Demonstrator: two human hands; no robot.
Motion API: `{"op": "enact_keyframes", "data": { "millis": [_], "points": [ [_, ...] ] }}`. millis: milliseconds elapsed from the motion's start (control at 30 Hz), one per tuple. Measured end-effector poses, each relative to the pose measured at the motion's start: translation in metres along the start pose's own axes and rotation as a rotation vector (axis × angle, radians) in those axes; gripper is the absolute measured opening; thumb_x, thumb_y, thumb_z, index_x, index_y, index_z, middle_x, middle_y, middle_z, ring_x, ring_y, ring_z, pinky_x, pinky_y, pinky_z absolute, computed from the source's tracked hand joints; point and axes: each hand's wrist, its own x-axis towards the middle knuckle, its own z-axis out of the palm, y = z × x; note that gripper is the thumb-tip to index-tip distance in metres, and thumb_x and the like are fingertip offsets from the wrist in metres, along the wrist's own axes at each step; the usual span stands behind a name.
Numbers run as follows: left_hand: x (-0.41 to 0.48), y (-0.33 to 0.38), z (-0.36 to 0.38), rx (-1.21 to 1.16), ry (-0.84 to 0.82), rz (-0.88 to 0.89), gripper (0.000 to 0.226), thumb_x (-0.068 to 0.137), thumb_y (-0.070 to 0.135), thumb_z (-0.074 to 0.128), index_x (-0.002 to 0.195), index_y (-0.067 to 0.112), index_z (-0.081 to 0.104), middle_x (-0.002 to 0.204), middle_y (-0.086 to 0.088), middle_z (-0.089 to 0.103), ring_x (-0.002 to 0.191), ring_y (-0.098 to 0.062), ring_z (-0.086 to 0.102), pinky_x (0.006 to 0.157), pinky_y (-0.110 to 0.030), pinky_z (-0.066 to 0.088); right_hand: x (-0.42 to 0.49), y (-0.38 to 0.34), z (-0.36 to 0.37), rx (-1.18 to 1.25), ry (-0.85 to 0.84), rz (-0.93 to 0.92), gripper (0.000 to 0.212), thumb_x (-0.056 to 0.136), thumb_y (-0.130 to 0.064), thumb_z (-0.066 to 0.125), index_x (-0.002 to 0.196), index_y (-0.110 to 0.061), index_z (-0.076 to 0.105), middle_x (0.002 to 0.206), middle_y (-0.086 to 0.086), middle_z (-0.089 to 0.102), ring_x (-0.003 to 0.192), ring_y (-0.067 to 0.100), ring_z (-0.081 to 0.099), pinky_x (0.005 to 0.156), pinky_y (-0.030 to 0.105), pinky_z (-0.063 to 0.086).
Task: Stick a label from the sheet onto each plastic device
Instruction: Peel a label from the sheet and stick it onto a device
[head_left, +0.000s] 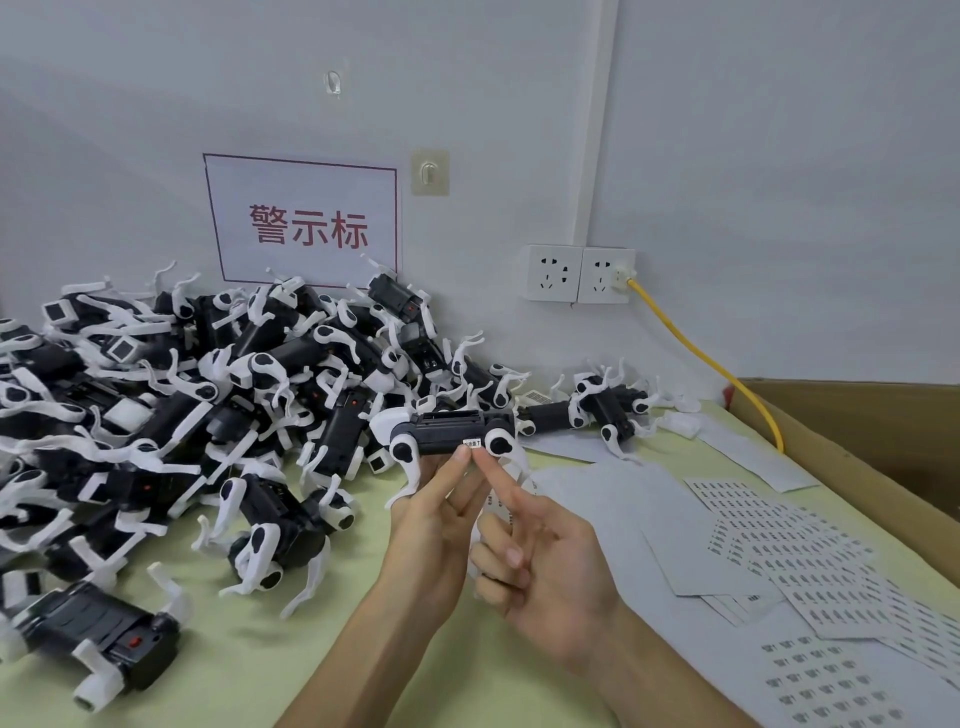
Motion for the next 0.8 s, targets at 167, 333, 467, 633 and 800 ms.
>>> {"op": "enact_keyframes", "data": {
  "millis": [167,333,467,633,800],
  "points": [
    [-0.0003,-0.0011,-0.0006,-0.002,0.027,-0.002,0.014,0.081,0.029,0.076,0.084,0.019,0.067,0.112,-0.012,0.075,0.116,-0.021,0.07,0.107,-0.046,0.047,-0.0002,0.0,0.0003,0.01,0.005,-0.005,0.051,0.086,-0.027,0.054,0.135,-0.029,0.063,0.055,0.001,0.032,0.047,0.012,0.022,0.043,0.024,0.021],
    [-0.0004,0.0001,0.0012,-0.023,0.054,0.005,0.013,0.078,0.027,0.078,0.067,0.027,0.071,0.104,-0.006,0.076,0.107,-0.016,0.073,0.107,-0.046,0.048,-0.0001,0.0014,0.001,-0.006,0.007,-0.003,0.051,0.084,-0.028,0.057,0.135,-0.029,0.062,0.056,0.001,0.033,0.048,0.012,0.021,0.043,0.024,0.02],
    [0.0004,0.0002,0.0021,-0.044,0.109,0.013,0.018,0.077,0.024,0.078,0.065,0.027,0.066,0.102,-0.005,0.075,0.103,-0.016,0.073,0.112,-0.048,0.044,-0.0004,0.002,0.0027,-0.01,0.01,-0.001,0.052,0.082,-0.029,0.06,0.134,-0.029,0.064,0.056,0.001,0.033,0.05,0.013,0.018,0.042,0.023,0.02],
    [-0.0012,0.0005,0.0029,-0.014,0.152,0.024,0.016,0.073,0.025,0.079,0.075,0.025,0.063,0.098,-0.002,0.077,0.098,-0.014,0.074,0.102,-0.043,0.049,-0.0015,0.0021,0.004,-0.018,0.027,-0.002,0.05,0.082,-0.028,0.059,0.131,-0.029,0.066,0.056,0.001,0.032,0.051,0.014,0.016,0.044,0.024,0.018],
    [-0.001,-0.0013,0.004,0.042,0.233,0.092,0.013,0.087,0.019,0.074,0.091,0.018,0.062,0.085,0.004,0.078,0.089,-0.009,0.076,0.088,-0.034,0.048,-0.0012,0.0031,0.0026,-0.019,0.033,0.0,0.047,0.086,-0.029,0.056,0.132,-0.029,0.065,0.056,0.001,0.033,0.05,0.013,0.017,0.045,0.025,0.016]
  ]
}}
